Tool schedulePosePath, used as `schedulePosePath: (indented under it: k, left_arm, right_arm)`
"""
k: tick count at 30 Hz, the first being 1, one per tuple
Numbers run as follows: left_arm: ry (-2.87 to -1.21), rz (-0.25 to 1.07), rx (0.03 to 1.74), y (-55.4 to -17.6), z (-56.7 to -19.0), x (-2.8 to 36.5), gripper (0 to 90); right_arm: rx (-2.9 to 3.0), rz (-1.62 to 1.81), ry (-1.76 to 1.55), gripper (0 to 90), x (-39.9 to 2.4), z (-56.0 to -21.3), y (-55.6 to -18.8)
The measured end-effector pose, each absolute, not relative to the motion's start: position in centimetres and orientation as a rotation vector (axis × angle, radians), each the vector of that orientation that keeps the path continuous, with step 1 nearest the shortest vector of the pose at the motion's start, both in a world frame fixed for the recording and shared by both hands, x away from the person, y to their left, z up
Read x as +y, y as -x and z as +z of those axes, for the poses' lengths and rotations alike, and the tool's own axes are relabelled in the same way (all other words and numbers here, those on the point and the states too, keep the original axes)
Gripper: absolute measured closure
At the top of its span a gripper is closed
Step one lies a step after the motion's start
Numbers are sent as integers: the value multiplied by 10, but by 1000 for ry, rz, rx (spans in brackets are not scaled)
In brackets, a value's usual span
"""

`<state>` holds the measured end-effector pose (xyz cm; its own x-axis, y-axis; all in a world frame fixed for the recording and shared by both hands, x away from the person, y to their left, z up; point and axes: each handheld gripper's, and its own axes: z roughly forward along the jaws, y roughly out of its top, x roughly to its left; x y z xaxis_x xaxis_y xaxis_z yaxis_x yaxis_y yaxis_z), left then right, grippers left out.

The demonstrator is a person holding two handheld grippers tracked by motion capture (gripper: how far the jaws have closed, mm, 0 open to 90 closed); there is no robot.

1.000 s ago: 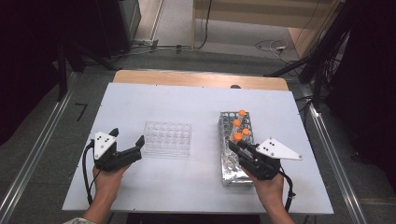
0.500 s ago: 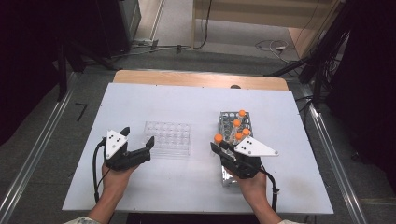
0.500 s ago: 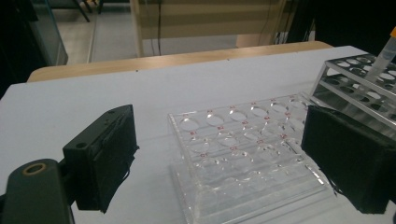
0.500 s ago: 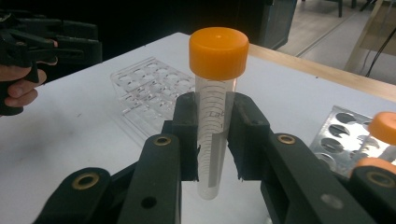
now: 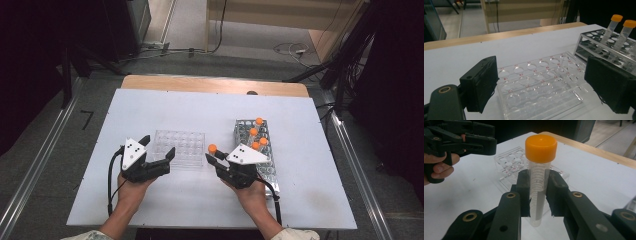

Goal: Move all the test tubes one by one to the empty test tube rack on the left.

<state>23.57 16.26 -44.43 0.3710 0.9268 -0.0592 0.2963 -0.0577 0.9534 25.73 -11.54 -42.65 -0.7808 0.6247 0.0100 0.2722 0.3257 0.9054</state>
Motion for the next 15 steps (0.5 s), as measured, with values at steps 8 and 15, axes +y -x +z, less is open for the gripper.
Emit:
schedulePosePath:
  k: [8,15]
  left_arm:
    - [-1558,731,1094,-230,-436,163,121]
    - [-1569,661,1015,-223,-428,150,160]
  right_arm:
    - [2289,1415,-792,717,-99,-430,-261]
    - [2311,1414,-781,717,-85,-429,-261]
